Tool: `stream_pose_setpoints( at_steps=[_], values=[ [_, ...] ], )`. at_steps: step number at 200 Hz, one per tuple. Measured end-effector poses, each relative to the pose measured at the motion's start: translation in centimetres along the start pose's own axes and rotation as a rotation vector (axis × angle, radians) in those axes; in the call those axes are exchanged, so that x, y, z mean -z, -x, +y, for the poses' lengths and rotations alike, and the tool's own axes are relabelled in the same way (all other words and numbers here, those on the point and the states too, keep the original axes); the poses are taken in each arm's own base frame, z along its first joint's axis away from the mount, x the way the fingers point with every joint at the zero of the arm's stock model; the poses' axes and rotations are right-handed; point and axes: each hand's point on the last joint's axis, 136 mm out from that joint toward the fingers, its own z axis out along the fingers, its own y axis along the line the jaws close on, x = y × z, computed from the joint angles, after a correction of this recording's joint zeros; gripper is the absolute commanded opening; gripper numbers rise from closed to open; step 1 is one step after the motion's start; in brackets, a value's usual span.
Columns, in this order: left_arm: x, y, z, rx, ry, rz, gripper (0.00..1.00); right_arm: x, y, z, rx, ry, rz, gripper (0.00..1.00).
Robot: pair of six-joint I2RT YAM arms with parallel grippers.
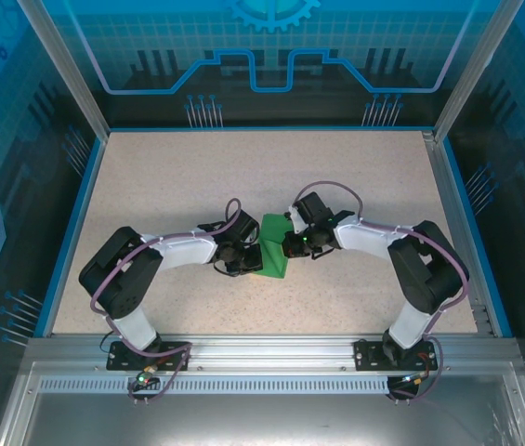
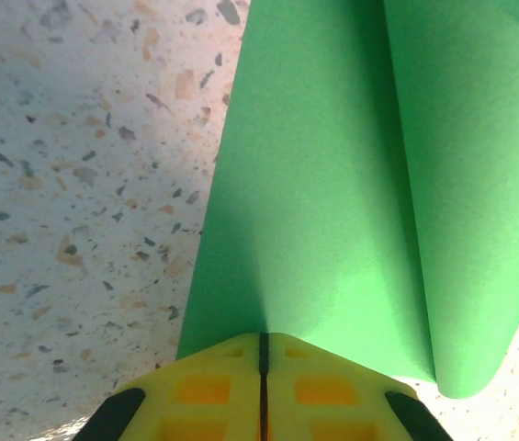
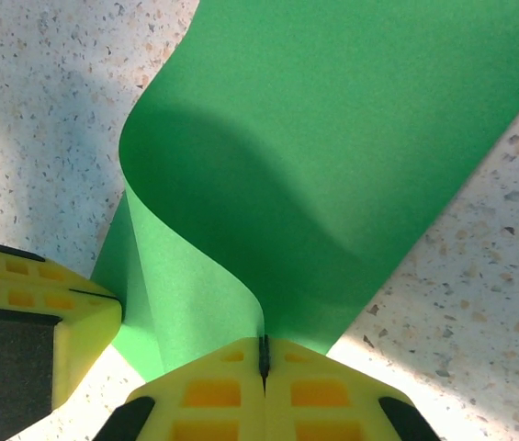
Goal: Fold a paper plane with a square sheet of paper (pick it up from the middle)
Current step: Fold the triangle a second time at the center of the table.
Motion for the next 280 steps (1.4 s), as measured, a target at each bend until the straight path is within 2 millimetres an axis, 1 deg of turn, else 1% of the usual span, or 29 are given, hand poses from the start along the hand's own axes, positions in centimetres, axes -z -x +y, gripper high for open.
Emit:
stream_pose_setpoints(
  at_steps=[43,106,194,280],
  values=[
    [0.0,0.0,0.0,-0.004,0.000,0.000,0.09,-0.6,-0.4,-0.6,-0.008,-0.025,0.027,0.02],
    [0.0,0.0,0.0,-0.004,0.000,0.000,0.09,-0.7,0.5,-0.6,-0.004,-0.045,0.020,0.02],
    [0.0,0.0,0.0,-0.006,0.000,0.001,0.09,-1.0,-0.1,-1.1,-0.014,-0.062,0.046,0.03],
    [0.0,0.0,0.0,-0.005,0.004,0.004,0.09,-1.3,0.2,-1.5,-0.017,-0.082,0.049,0.03]
  ],
)
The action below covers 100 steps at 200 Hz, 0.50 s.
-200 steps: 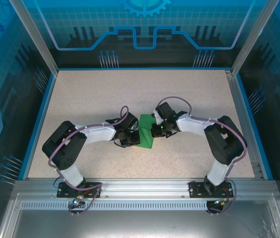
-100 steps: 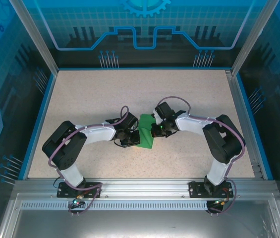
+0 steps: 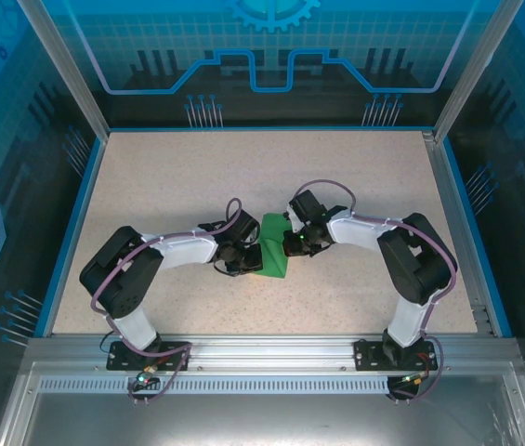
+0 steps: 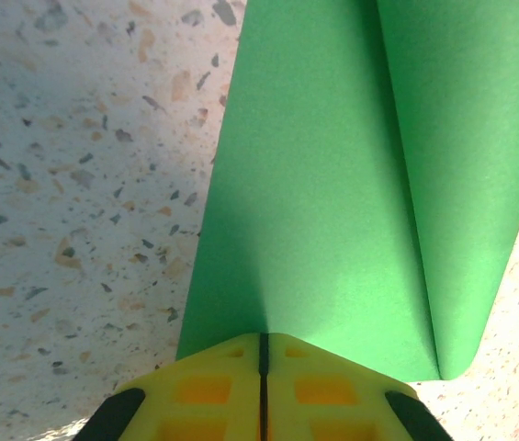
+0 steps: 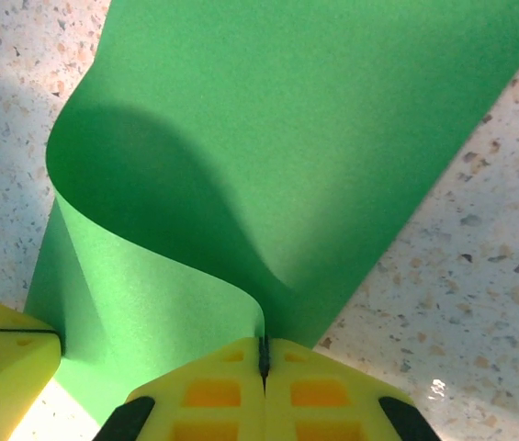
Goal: Fold a paper plane with a square sheet of paper (pick it up from the middle)
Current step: Fold the triangle a second time at the center of the table.
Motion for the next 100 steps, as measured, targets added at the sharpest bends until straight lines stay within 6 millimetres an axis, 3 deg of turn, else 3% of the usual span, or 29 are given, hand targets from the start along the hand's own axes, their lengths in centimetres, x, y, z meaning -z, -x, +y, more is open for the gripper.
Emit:
stream_pose_setpoints(
  at_steps=[100],
  values=[
    [0.00,-0.01,0.01,0.001,0.005,0.005,0.09,-0.13,-0.17,-0.20,-0.007,-0.008,0.008,0.04]
  ],
)
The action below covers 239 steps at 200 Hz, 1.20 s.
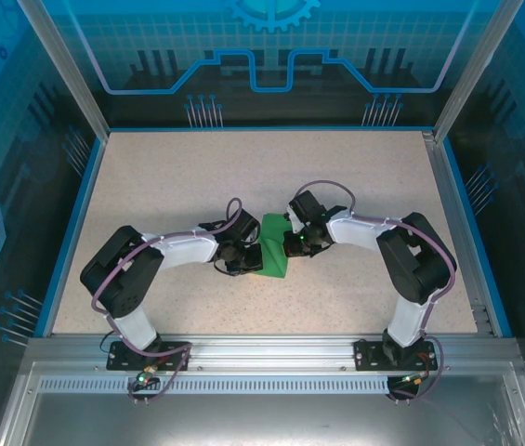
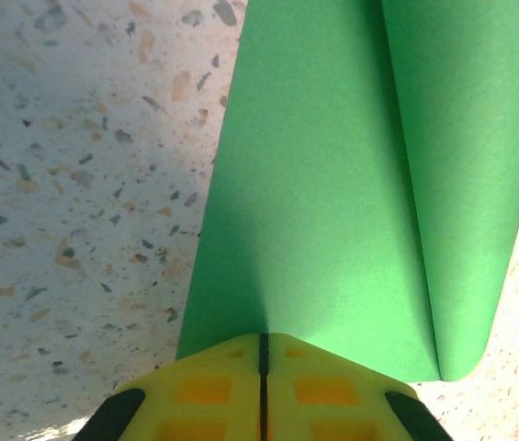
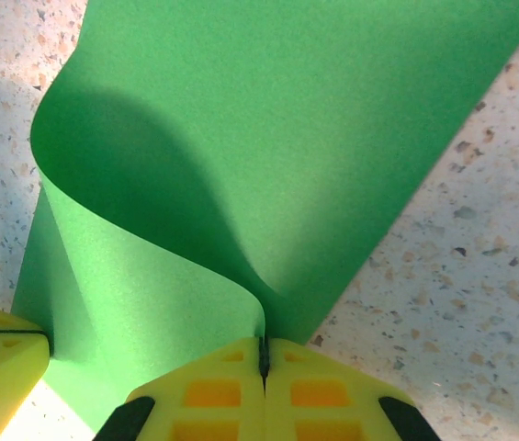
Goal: Fold a paper plane with a square sheet of paper (pick it up from the middle)
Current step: Fold the triangle a second time at the center of the table.
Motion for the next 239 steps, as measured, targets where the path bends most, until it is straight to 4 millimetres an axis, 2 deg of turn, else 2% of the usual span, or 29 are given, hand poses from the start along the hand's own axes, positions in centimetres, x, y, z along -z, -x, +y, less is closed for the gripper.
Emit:
stream_pose_setpoints(
  at_steps=[77,119,141,166,194,212,239],
  values=[
    [0.0,0.0,0.0,0.000,0.000,0.000,0.10,-0.3,0.1,-0.1,-0.009,-0.006,0.005,0.03],
    [0.1,0.0,0.0,-0.006,-0.001,-0.003,0.19,-0.3,0.1,-0.1,-0.008,-0.006,0.005,0.04],
    [0.8,0.3,-0.1,-0.007,0.005,-0.025,0.22,-0.3,0.1,-0.1,-0.009,-0.007,0.007,0.04],
    [2.8,1.4,-1.2,-0.002,-0.049,-0.080,0.20,-0.3,0.1,-0.1,-0.009,-0.008,0.007,0.04],
    [4.6,3.7,-2.9,0.049,-0.198,-0.126,0.16,-0.3,0.0,-0.2,-0.009,-0.011,0.008,0.04],
    [4.7,4.8,-3.7,0.091,-0.291,-0.118,0.10,-0.3,0.1,-0.2,-0.009,-0.012,0.007,0.04],
    [3.5,5.8,-5.6,0.130,-0.418,-0.076,0.10,-0.3,0.1,-0.3,-0.009,-0.015,0.007,0.04]
  ],
)
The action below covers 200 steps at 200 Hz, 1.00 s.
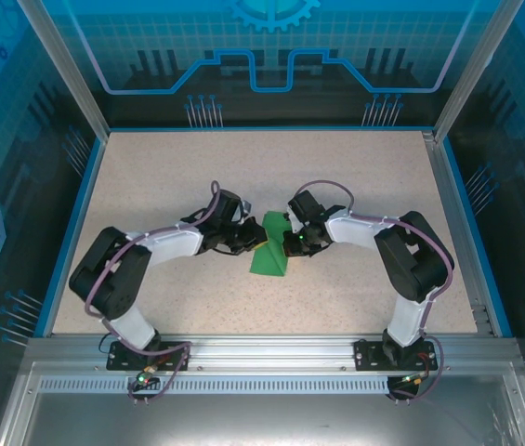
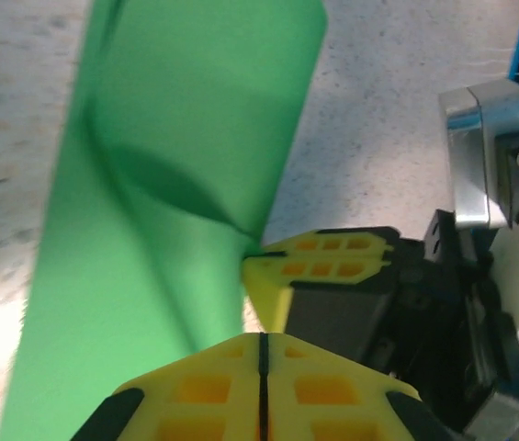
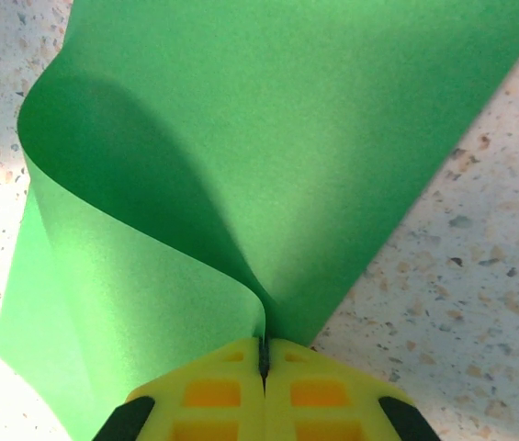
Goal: Fold a paper plane with a square sheet of paper (pick it up from the middle)
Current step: Fold the triangle a second time at the center of the table.
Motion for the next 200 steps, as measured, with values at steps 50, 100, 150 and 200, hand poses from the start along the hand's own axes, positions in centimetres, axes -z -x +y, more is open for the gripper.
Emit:
stream_pose_setpoints(
  at_steps=[50,100,150,200],
  values=[
    [-1.8,-0.1,-0.3,0.046,-0.068,0.050,0.10,0.0,0.0,0.0,0.000,0.000,0.000,0.04],
    [-2.2,-0.2,0.2,0.054,-0.059,0.057,0.11,0.0,0.0,0.0,0.000,0.000,0.000,0.04],
    [-3.1,-0.6,1.9,0.063,-0.021,0.078,0.12,0.0,0.0,0.0,0.000,0.000,0.000,0.05],
    [-3.7,-1.0,3.4,0.082,0.026,0.093,0.11,0.0,0.0,0.0,0.000,0.000,0.000,0.06]
  ],
)
